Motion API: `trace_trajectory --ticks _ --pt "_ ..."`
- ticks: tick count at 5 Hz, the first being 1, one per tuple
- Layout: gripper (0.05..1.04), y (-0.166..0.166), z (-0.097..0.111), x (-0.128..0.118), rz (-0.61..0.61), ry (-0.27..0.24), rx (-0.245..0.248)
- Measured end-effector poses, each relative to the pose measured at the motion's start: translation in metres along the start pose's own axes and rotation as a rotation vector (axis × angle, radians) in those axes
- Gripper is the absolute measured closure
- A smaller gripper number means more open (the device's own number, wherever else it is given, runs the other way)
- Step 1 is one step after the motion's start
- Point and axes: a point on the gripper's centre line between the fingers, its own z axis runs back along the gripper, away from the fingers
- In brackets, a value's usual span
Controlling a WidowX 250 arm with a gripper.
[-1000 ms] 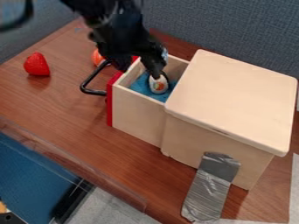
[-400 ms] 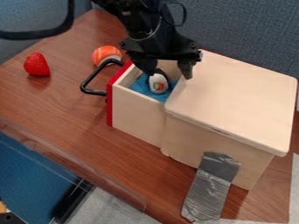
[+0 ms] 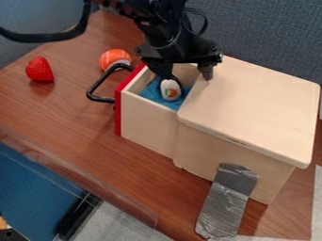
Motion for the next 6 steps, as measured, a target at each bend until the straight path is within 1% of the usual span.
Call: trace_trajectory --ticks 2,3,5,6 --pt "0.083 0.002 -0.001 0.004 0.01 -0.022 0.011" --pt "0.083 0.012 -0.001 0.008 0.029 -0.03 0.027" --pt "0.083 0.023 -0.001 0.006 0.034 -0.027 0.032" --pt "0.084 0.027 -0.003 0.002 0.028 -0.022 0.044"
